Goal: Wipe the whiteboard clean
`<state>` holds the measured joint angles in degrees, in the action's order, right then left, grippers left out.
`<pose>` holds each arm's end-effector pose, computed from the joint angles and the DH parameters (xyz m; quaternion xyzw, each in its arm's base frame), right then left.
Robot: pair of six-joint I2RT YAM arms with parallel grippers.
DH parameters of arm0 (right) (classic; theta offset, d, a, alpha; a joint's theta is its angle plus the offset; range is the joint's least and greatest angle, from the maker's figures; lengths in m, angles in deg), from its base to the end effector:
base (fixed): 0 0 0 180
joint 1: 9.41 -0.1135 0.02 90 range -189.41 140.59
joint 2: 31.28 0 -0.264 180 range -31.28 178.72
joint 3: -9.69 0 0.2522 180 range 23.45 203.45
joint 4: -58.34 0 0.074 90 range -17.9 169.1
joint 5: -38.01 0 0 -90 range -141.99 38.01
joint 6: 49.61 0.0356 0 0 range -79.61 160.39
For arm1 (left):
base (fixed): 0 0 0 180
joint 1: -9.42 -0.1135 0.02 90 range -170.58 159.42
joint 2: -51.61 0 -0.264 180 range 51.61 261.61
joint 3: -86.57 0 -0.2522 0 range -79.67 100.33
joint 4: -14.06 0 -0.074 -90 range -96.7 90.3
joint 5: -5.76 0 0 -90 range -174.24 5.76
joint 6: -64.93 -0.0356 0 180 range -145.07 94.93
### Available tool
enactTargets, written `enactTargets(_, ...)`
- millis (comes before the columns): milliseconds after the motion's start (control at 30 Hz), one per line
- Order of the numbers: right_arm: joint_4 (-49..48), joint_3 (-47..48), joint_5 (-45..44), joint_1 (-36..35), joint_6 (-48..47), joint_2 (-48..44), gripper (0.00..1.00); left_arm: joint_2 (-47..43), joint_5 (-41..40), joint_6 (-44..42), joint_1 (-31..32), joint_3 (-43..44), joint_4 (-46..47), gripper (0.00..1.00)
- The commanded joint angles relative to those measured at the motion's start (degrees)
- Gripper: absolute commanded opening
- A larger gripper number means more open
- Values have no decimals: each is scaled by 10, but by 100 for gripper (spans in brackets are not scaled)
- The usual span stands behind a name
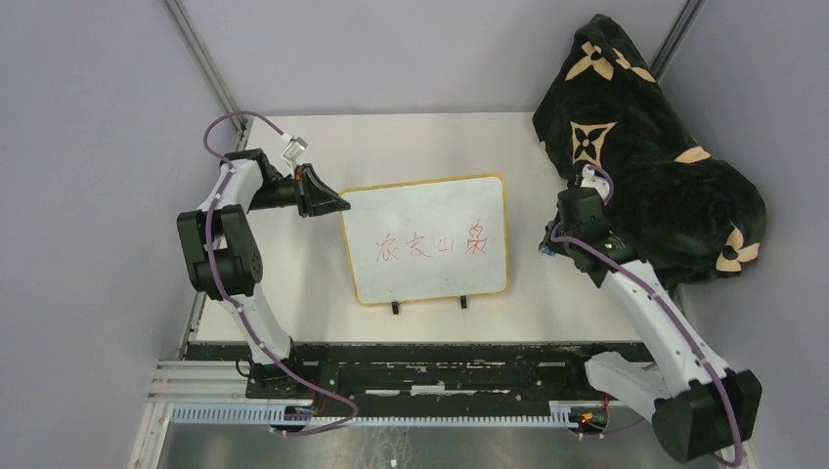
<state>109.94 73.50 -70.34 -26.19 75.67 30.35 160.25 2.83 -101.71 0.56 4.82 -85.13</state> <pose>0.2107 0.0518 0.2735 0.2034 0.9050 0.0158 0.3732 0.3286 0.0152 0.2467 0.3011 0.6583 -0.5821 0.3702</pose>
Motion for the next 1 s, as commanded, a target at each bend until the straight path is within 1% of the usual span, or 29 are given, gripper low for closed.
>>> enactTargets(0,-20,5,70,-15,-70,-100,1,-1,-67,2,8,2,17,3)
enactTargets(100,-63,-11,141,-32,-95,-162,1,-3,-66,6,9,4,17,3)
enactTargets(167,-90,-21,167,-40,-102,-186,1,-4,-67,9,10,5,17,3)
enactTargets(233,-108,-26,183,-46,-108,-190,1,-6,-67,14,12,8,17,3)
enactTargets(333,-126,-25,185,-66,-113,-163,1,-9,-70,26,15,16,17,3)
enactTargets(533,-146,-16,123,-145,-123,-103,0,-22,-81,57,22,39,18,3)
enactTargets(667,-164,-14,78,-185,-133,-80,1,-30,-90,72,26,48,17,3)
enactTargets(867,-192,-13,24,-219,-154,-72,1,-35,-99,84,30,51,18,3)
enactTargets(967,-217,-21,-20,-237,-170,-70,1,-36,-103,85,32,52,18,3)
